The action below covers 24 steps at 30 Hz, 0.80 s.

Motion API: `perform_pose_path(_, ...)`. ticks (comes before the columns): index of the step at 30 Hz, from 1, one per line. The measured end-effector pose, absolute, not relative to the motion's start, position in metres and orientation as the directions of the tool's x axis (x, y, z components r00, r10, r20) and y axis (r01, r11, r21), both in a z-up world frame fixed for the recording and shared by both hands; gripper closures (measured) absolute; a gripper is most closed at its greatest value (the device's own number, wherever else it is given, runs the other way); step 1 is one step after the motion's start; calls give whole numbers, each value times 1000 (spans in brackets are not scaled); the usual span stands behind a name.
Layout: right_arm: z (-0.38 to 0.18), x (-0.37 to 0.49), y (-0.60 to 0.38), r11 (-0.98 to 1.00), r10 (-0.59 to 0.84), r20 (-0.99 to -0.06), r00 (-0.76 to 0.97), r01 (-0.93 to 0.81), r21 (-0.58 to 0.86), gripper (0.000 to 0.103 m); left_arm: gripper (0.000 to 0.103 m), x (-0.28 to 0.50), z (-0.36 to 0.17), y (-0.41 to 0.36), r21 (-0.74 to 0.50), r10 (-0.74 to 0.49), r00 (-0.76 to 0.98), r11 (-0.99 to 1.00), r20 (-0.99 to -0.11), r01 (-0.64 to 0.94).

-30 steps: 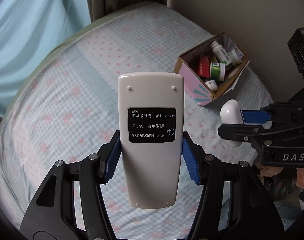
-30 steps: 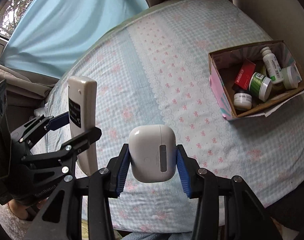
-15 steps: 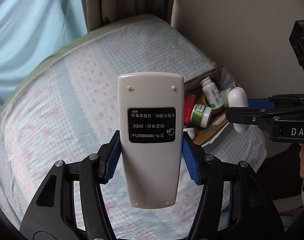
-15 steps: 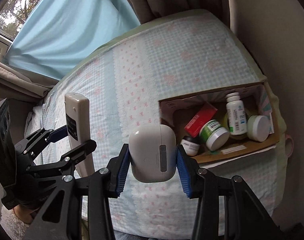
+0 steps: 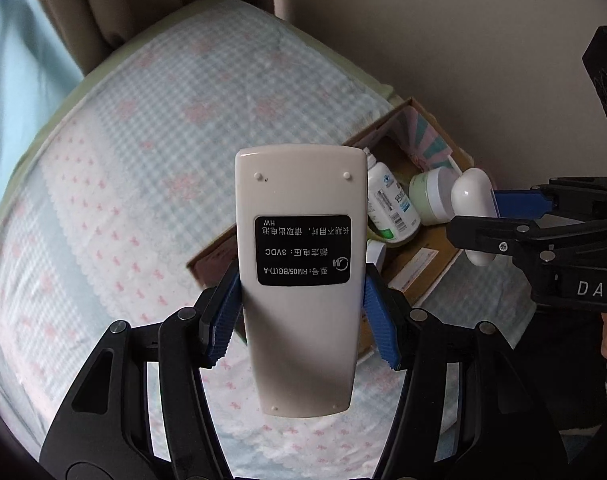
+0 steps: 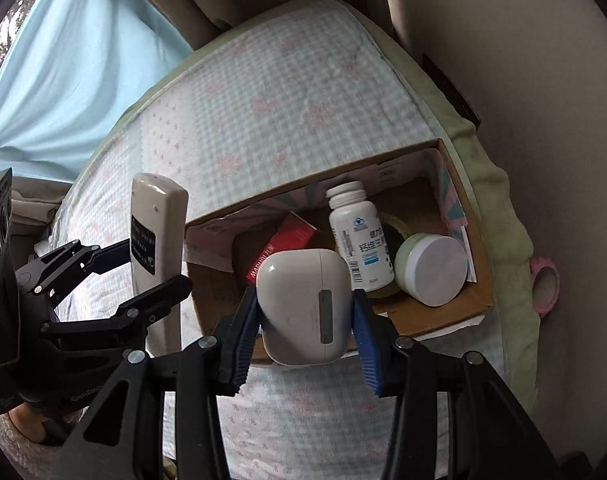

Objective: Organize rigid objects
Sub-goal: 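Lift the remote and earbud case and carry both over the cardboard box, then open the left tool dropping the remote while the right tool releases the earbud case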

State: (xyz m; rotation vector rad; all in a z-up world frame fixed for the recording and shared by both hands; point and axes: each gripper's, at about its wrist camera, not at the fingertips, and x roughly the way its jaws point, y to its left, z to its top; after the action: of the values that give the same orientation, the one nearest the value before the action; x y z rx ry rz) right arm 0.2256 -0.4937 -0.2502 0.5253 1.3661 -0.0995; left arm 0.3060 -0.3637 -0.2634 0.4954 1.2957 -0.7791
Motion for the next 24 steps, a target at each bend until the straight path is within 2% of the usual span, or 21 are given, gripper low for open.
perform_pose_path(11, -328, 216, -499, 883, 242, -953, 183, 364, 294, 62, 49, 309, -349, -409, -6, -68, 34, 512, -997, 859)
perform_pose_path(22, -347, 206, -486, 929, 175, -953, 247, 280, 243, 61, 48, 308, -375, -421, 30, -59, 64, 450, -996, 893)
perform_pose_path(24, -350, 205, -484, 934, 164, -956, 245, 272, 230, 60, 46, 306, -374, -424, 45, -52, 74, 428, -996, 903)
